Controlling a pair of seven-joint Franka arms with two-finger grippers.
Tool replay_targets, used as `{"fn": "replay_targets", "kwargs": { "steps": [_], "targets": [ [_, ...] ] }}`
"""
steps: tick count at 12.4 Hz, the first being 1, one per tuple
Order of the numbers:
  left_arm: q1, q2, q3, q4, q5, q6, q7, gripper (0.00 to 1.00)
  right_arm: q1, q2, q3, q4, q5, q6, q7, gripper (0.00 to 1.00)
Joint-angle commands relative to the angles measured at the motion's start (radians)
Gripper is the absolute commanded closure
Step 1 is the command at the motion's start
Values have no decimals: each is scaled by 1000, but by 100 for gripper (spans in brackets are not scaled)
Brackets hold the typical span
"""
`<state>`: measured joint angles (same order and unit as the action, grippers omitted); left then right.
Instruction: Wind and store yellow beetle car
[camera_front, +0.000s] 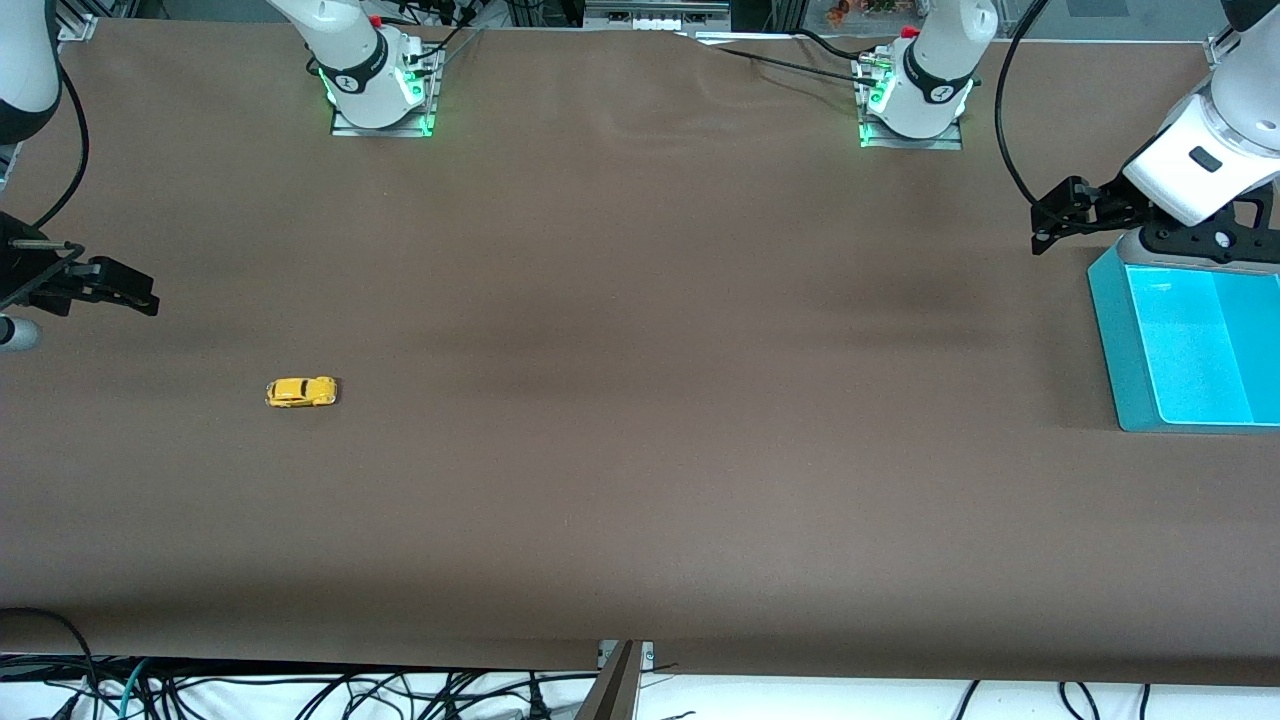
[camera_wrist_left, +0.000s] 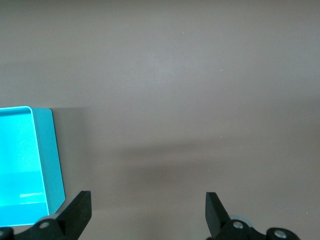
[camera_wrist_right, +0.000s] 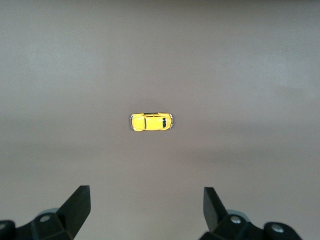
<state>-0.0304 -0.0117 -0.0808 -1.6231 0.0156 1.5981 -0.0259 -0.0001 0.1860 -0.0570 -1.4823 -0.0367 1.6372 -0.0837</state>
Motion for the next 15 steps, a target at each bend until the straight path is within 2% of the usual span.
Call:
{"fn": "replay_targets", "kwargs": {
  "steps": [1,15],
  "targets": [
    [12,-1,3,-6,-16,-7,21,0,-6,-3,3,2,-2,0,15,0],
    [23,1,3,-6,-28,-26,23,0,-12,-3,3,2,-2,3,4,0]
  ]
}}
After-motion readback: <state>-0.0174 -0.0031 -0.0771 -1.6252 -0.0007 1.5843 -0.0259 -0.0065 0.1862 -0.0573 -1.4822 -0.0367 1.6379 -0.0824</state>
